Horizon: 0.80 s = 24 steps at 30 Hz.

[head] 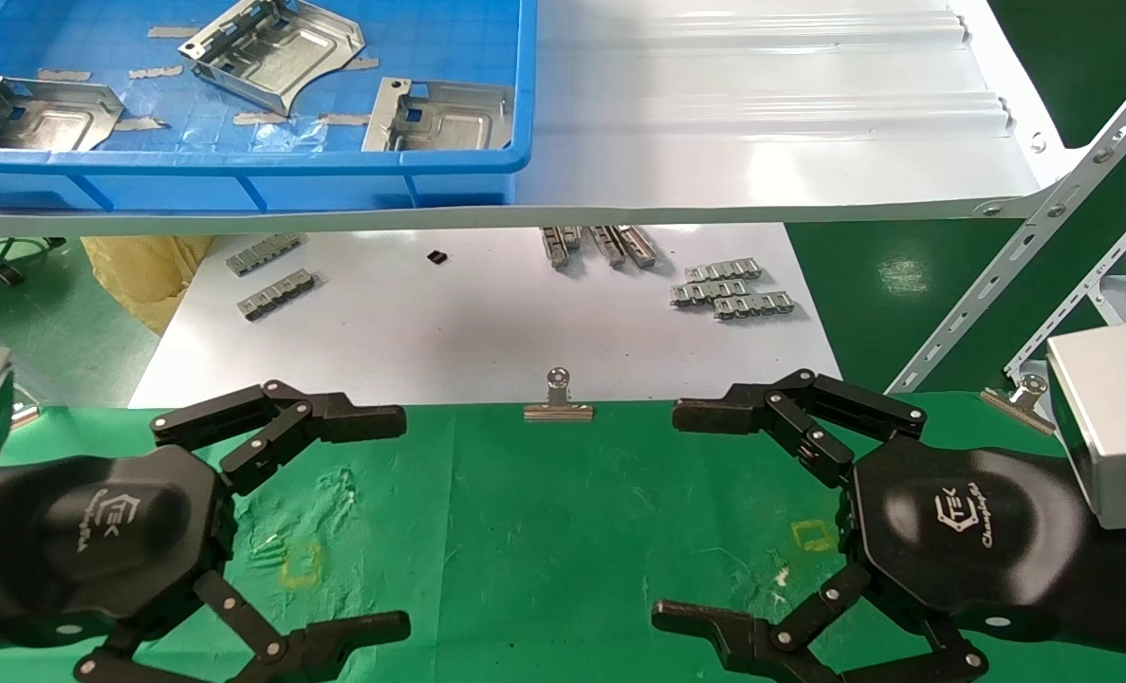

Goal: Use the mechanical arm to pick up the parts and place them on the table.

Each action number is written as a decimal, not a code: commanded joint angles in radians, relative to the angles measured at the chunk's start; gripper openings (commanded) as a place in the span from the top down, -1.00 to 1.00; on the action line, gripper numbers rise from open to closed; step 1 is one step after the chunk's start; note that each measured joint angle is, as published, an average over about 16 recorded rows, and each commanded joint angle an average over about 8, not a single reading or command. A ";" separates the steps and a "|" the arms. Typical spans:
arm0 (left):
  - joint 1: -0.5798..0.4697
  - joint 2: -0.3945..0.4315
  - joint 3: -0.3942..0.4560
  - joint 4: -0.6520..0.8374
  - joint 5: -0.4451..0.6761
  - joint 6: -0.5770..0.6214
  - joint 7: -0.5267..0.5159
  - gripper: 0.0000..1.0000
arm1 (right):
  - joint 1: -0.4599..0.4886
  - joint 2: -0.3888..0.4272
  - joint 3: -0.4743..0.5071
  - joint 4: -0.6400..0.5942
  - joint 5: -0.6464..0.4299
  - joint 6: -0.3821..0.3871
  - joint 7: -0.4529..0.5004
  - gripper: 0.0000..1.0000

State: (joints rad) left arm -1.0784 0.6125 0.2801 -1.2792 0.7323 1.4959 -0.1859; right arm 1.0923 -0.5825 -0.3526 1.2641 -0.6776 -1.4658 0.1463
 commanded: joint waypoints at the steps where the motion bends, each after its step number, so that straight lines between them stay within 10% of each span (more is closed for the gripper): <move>1: 0.000 0.000 0.000 0.000 0.000 0.000 0.000 -1.00 | 0.000 0.000 0.000 0.000 0.000 0.000 0.000 -0.75; 8: 0.000 0.000 0.000 0.000 0.000 0.000 0.000 -1.00 | 0.000 0.000 0.000 0.000 0.000 0.000 0.000 1.00; 24: 0.000 0.000 0.000 0.000 0.000 0.000 0.000 -1.00 | 0.000 0.000 0.000 0.000 0.000 0.000 0.000 1.00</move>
State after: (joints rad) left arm -1.0784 0.6125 0.2801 -1.2792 0.7323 1.4959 -0.1859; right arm 1.0923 -0.5825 -0.3526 1.2641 -0.6776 -1.4658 0.1463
